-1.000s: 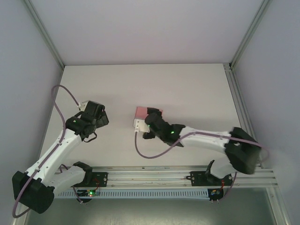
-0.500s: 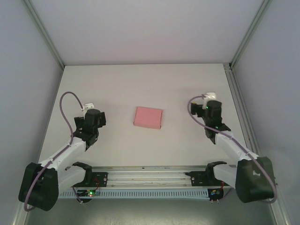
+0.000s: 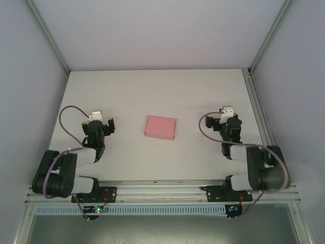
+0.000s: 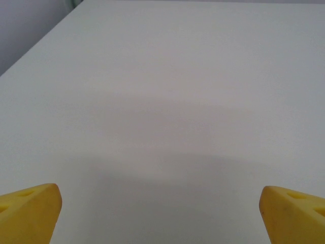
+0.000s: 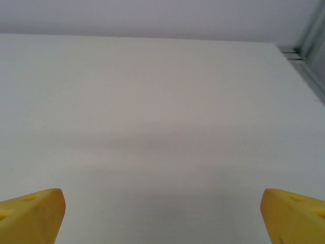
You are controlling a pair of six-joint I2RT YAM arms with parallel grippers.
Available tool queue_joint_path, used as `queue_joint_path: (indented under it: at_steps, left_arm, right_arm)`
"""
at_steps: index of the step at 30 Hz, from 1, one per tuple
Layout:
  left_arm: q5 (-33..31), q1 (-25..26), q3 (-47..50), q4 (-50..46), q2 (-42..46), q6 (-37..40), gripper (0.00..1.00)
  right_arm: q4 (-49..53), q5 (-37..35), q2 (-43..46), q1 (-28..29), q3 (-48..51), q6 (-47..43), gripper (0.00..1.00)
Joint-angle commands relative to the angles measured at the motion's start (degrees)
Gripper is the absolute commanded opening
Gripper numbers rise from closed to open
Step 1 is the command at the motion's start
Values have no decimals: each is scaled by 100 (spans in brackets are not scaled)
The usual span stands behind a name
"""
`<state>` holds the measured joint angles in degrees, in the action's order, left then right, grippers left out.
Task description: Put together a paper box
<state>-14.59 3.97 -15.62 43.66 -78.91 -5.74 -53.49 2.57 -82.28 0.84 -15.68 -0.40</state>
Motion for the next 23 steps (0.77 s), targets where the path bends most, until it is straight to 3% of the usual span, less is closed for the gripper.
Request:
queue_joint_path:
  at_steps: [1, 2, 4, 6, 8, 10, 12, 23]
  left_arm:
    - [383, -230, 135, 2579, -1165, 291, 100]
    - [343, -247, 199, 3188, -1504, 368, 100]
    - [362, -301, -54, 1400, -756, 86, 100]
    - [491, -370, -451, 1505, -1223, 206, 99]
    - [781, -343, -744, 379, -921, 244, 100]
    - [794, -345, -609, 962, -1114, 292, 100]
    - [807, -345, -687, 586, -990, 274, 100]
    - [799, -345, -670, 692, -1029, 282, 100]
  right_arm:
    - [-2261, 604, -742, -158, 334, 37, 98]
    - [-1888, 617, -527, -231, 329, 38, 98]
    - [-780, 330, -459, -225, -170, 54, 98]
    - [-747, -248, -478, -155, -236, 207, 98]
    - [-638, -528, -462, -68, -278, 148, 98]
    - [-623, -625, -469, 8, -293, 95, 98]
    - [-617, -625, -470, 12, -291, 87, 98]
    - [-609, -635, -469, 12, -295, 87, 100]
